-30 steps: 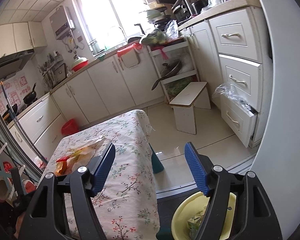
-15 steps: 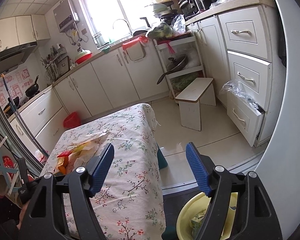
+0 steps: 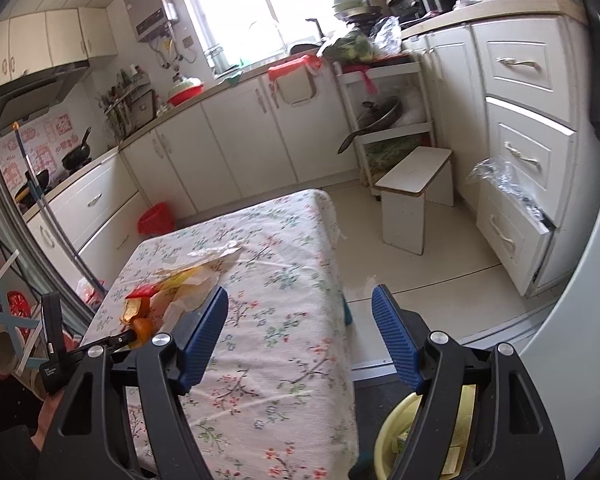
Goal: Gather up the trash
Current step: 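Grasp the orange peel half with the left tool, then grasp the yellow-red snack packet with the right tool while the left holds the peel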
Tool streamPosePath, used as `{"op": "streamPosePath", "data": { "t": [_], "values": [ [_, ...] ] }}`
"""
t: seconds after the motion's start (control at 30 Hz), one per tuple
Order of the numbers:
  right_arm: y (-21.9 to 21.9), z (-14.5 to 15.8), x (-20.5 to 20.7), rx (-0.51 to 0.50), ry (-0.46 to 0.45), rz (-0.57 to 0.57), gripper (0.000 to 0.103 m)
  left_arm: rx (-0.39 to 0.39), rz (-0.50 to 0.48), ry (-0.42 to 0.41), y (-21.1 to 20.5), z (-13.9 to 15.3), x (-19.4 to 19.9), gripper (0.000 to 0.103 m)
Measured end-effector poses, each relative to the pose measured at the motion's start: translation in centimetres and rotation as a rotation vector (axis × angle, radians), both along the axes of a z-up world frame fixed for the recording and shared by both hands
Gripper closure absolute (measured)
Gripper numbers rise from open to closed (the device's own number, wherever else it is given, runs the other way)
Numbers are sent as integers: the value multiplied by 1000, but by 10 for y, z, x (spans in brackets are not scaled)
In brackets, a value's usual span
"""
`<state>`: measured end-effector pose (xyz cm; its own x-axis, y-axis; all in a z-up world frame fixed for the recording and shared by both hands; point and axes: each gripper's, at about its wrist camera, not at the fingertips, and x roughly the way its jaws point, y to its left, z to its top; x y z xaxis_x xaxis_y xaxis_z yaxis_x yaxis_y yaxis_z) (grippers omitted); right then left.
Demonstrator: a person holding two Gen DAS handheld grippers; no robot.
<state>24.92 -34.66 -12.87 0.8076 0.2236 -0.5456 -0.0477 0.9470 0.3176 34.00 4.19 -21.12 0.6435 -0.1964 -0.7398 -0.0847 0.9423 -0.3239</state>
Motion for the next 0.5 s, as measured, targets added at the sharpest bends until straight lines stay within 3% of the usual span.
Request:
{"op": "streamPosePath", "data": {
  "t": [0.3, 0.5],
  "values": [
    [78, -12, 29, -38, 74, 175, 31, -9, -167, 45, -11, 16, -27, 99],
    [131, -20, 36, -115, 83, 258, 31, -23, -172, 23, 4, 21, -39, 99]
  ]
}}
